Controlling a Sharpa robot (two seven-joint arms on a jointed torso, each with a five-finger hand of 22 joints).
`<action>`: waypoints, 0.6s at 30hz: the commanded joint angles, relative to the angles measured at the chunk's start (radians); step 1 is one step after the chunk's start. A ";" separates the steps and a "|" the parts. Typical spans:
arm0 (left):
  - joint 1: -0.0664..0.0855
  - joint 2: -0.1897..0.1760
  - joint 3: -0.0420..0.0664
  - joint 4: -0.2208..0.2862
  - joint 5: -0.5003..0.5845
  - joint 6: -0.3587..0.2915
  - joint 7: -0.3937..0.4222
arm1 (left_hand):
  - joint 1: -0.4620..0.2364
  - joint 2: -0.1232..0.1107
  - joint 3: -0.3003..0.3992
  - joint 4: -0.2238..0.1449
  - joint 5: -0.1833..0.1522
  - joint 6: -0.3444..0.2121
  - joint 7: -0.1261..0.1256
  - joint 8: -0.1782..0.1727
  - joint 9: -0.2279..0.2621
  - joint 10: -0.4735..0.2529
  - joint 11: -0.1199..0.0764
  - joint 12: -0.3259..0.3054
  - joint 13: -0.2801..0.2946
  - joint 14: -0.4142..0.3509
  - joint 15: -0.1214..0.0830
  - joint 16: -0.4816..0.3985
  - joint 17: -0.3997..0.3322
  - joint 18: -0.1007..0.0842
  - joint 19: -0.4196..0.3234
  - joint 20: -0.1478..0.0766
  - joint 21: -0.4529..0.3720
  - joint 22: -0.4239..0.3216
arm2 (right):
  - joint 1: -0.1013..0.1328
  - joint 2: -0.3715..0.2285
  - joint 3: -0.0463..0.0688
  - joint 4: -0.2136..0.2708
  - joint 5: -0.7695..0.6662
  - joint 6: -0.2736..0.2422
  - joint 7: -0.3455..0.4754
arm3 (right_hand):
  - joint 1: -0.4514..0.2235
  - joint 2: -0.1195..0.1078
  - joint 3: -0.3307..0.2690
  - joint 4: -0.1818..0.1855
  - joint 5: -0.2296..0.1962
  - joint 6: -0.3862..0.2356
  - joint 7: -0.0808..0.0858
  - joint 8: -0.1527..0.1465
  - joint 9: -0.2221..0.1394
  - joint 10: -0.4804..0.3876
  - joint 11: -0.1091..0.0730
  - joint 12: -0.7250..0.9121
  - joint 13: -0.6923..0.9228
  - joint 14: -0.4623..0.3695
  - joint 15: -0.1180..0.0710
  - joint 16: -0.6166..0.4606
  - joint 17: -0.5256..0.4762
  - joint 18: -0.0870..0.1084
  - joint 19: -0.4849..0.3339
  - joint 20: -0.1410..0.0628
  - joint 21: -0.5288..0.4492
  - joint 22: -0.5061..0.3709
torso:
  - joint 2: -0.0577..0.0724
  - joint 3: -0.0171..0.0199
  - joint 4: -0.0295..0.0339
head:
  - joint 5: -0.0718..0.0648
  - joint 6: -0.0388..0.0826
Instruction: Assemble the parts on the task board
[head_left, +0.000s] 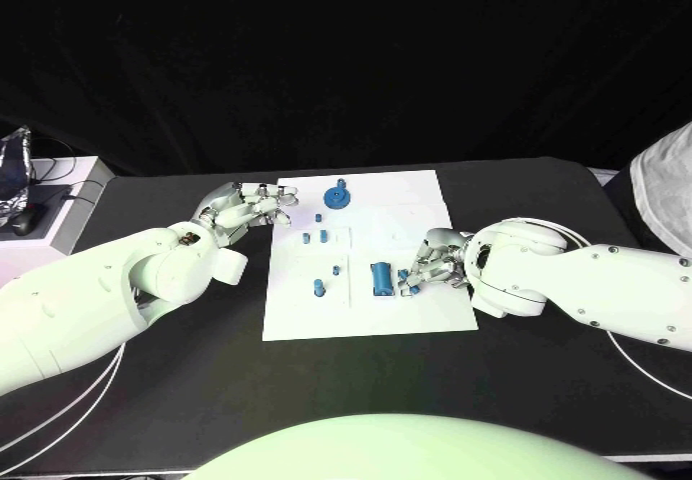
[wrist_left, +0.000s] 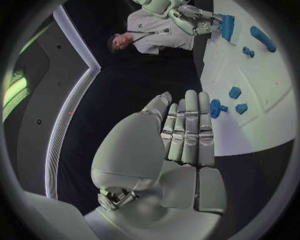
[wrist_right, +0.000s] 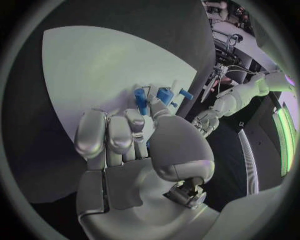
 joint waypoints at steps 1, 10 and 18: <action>-0.001 0.001 0.001 0.002 0.007 0.004 0.006 | -0.008 -0.003 0.004 0.004 -0.001 -0.008 0.001 0.003 0.001 -0.008 -0.001 0.002 -0.001 -0.001 0.004 0.001 -0.001 -0.003 0.006 -0.001 -0.005 0.000 | -0.006 0.003 -0.003 0.002 0.006 -0.004 0.018 | -0.005 -0.006 -0.016 0.017 -0.006 0.006 0.001 0.002 -0.011 -0.007 0.002 -0.005 -0.003 0.000 0.003 -0.004 0.000 0.010 0.044 0.010 -0.005 0.140 | 0.000 0.0002 -0.0006 | 0.001 -0.001; -0.001 0.003 0.001 0.002 0.007 0.002 0.006 | -0.008 -0.004 0.004 0.004 -0.001 -0.010 0.001 0.003 0.001 -0.012 0.001 0.001 -0.001 -0.001 0.004 0.001 -0.002 -0.003 0.006 -0.001 -0.006 0.000 | -0.008 0.001 -0.003 0.004 0.013 -0.027 0.023 | -0.012 -0.006 -0.047 0.064 -0.006 0.009 0.001 0.003 -0.016 -0.008 0.004 0.001 -0.009 0.001 0.004 -0.005 0.002 0.010 0.045 0.011 -0.007 0.140 | 0.000 0.0006 -0.0006 | -0.002 0.002; -0.001 0.003 0.001 0.001 0.007 0.001 0.006 | -0.008 -0.004 0.004 0.004 -0.001 -0.010 0.001 0.003 0.001 -0.012 0.001 0.001 -0.001 -0.001 0.004 0.001 -0.002 -0.003 0.006 -0.001 -0.006 0.000 | -0.009 0.000 -0.003 0.007 0.018 -0.048 0.028 | -0.010 0.019 -0.091 0.071 0.014 0.013 -0.001 0.004 -0.007 -0.006 0.002 0.004 -0.010 0.001 0.002 -0.001 0.008 0.008 0.047 0.009 0.000 0.142 | 0.000 0.0003 0.0000 | -0.003 0.004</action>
